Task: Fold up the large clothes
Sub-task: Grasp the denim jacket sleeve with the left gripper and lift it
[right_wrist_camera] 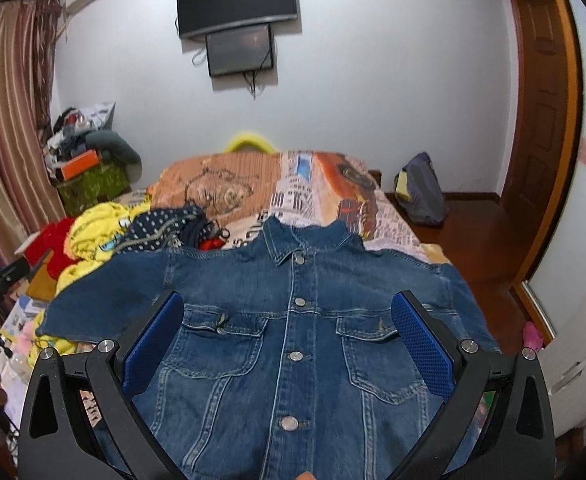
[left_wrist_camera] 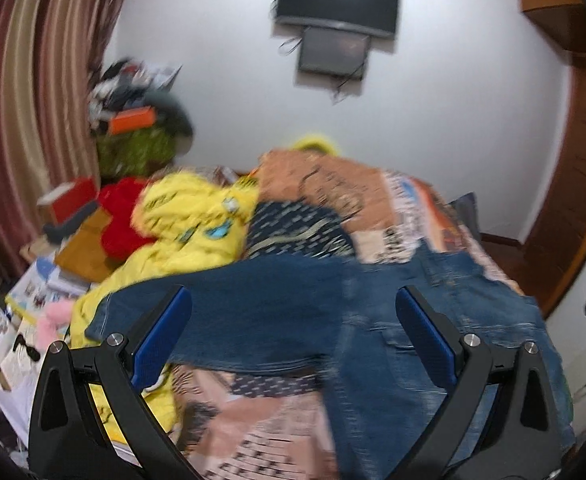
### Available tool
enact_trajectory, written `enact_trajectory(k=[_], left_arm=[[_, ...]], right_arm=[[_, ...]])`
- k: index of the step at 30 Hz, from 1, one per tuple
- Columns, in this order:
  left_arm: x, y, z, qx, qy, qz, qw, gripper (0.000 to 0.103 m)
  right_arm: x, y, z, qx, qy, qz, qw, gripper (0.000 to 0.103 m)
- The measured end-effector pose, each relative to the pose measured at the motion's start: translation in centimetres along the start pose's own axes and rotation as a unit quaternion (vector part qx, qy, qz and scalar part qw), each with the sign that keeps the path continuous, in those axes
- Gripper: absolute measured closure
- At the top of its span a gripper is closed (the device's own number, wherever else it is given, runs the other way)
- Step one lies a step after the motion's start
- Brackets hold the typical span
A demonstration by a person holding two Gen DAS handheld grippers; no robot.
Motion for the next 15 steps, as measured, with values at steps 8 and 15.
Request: enact_trajectory(k=[8,15], left_arm=[[0.9,9.3,-10.1,0.035,-0.118,-0.127,0.9843,0.001],[4.6,15.4,-16.8,0.08,-0.228,-0.206,0.9483,0.001]], right_arm=[[-1.4,5.5,-0.2,0.018,-0.029,-0.042,0.999,0.0],[-1.6,10.9,0.0,-0.015,-0.025,-0.133,0.991,0.0]])
Point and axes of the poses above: each gripper's, at about its wrist camera, not at the fingertips, and y roughly the way its jaws point, z to its right, x to its underside, the point moved 3 cm from there along y, roughly the way its jaws point, and after that the axes turned 14 degrees about -z, right-handed, at the moved point
